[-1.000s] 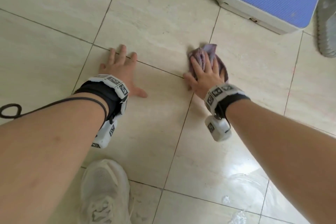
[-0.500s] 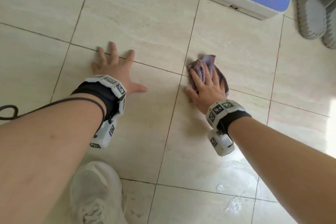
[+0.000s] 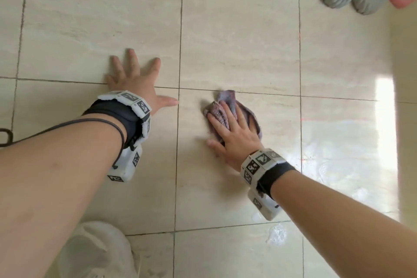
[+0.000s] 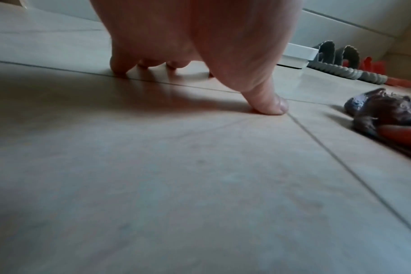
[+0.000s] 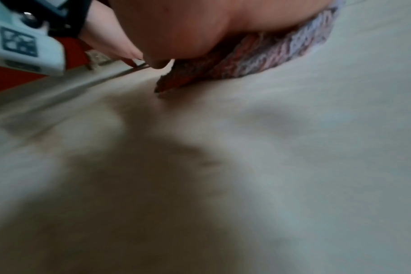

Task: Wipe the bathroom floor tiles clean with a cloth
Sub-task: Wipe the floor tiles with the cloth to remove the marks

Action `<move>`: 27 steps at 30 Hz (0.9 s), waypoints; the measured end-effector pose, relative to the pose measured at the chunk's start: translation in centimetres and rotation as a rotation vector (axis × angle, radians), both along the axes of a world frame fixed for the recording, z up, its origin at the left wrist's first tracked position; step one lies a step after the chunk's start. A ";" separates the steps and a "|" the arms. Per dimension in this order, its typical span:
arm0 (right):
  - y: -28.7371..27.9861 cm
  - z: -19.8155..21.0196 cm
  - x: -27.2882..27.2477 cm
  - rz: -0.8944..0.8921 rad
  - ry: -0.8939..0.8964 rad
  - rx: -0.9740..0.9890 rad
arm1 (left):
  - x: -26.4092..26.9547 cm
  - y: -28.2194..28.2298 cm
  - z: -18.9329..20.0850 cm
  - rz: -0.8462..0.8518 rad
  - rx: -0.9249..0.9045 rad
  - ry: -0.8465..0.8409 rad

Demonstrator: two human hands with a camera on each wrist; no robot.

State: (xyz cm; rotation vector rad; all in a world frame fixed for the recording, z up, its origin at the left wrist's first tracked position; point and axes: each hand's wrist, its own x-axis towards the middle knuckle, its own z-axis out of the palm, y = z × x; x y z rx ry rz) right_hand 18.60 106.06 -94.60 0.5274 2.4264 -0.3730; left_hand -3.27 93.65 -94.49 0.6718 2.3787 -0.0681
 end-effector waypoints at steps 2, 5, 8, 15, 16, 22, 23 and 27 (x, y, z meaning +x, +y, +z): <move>3.2 -0.1 0.0 -0.148 -0.005 0.007 | 1.2 1.8 0.1 -0.043 0.015 -0.012; 6.4 -0.5 -3.5 -0.329 0.027 0.009 | 2.7 4.0 -0.1 -0.082 0.044 -0.020; 6.1 -1.0 -6.8 -0.386 0.085 0.003 | 3.3 5.3 -0.7 -0.095 0.070 0.005; 3.5 -0.2 2.1 -0.256 0.068 -0.087 | 3.0 8.4 -1.0 -0.036 0.077 0.037; 4.4 -0.2 3.5 -0.291 0.056 -0.073 | 3.2 8.9 -0.9 -0.041 0.073 0.033; 12.5 -0.9 1.6 -0.567 0.075 0.001 | 4.7 11.6 -0.9 -0.129 0.069 0.020; 12.9 -1.1 0.5 -0.604 0.088 0.005 | 5.0 11.9 -0.9 -0.139 0.076 0.023; 11.5 -0.9 0.0 -0.622 0.107 -0.035 | 6.1 13.4 -0.8 -0.157 0.099 0.022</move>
